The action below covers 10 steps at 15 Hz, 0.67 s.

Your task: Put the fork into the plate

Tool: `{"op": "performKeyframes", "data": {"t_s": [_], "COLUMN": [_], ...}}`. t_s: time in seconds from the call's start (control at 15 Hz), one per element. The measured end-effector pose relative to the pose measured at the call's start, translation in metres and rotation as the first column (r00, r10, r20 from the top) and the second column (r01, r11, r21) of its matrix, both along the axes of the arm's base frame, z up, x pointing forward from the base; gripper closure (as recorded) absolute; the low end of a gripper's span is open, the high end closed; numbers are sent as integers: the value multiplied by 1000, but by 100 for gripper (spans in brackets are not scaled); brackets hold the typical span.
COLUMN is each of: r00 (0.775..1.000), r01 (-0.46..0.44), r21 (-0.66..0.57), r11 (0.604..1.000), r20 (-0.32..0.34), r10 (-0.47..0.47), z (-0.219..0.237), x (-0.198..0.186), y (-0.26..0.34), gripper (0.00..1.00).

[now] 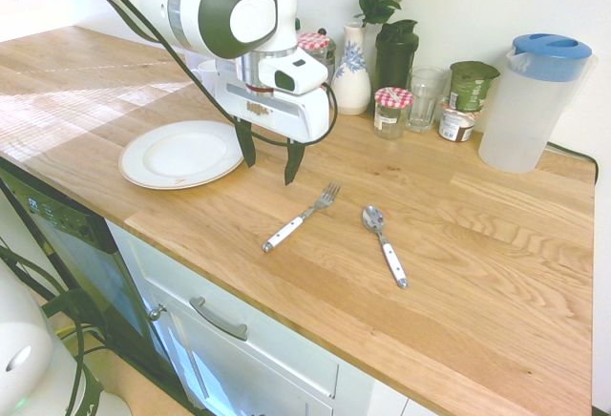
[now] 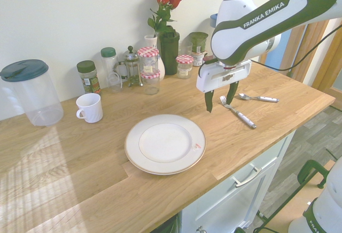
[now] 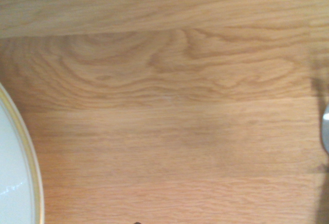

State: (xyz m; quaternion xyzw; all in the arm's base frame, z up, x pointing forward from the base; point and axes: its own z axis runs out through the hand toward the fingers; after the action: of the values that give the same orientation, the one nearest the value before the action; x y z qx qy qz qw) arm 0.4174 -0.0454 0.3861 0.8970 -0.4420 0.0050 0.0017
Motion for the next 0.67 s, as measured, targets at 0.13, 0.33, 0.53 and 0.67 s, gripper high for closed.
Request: {"op": "performKeyframes", "data": {"t_s": [0.13,0.33,0.53,0.67], "r00": [1000,998,997,995], "r01": [18,41,59,70], "r21": [-5,-16,-21,-16], "r11": [1000,999,998,997], "r20": [-16,-37,-52,-66], "r10": [-18,-42,-60,-71], "z": [-1,-5,-12,-21], "x": [-6,-20,-40,-52], "y": [-11,-27,-36,-41], "gripper": [0,0,0,0]}}
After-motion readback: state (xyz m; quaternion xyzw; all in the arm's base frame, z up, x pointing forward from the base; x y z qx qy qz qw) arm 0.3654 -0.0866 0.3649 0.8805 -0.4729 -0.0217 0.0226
